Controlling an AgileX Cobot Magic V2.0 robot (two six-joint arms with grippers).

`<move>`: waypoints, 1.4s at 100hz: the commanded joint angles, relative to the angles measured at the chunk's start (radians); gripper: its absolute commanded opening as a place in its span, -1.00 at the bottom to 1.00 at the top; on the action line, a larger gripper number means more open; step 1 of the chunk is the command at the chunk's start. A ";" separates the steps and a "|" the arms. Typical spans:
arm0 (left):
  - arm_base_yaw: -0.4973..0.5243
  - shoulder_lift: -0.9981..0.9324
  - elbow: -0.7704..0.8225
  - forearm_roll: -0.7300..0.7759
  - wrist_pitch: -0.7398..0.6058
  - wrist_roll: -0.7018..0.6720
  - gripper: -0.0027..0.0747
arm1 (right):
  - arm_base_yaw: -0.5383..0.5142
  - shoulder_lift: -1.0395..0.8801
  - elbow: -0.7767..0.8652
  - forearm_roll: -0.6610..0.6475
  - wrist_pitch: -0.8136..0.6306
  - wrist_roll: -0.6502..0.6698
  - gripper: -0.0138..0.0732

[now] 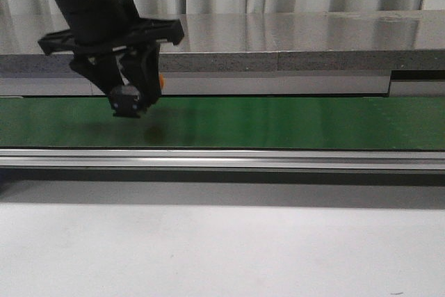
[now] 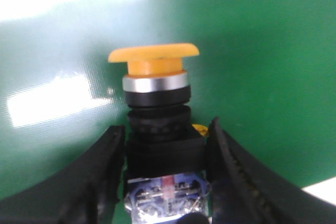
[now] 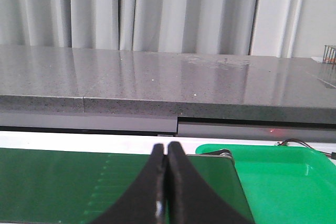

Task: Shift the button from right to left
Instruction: 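Lift the button off the belt and carry it over the blue tray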

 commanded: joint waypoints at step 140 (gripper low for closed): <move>0.822 -0.132 0.222 0.093 -0.158 0.372 -0.44 | 0.000 -0.005 -0.025 -0.006 -0.086 -0.001 -0.84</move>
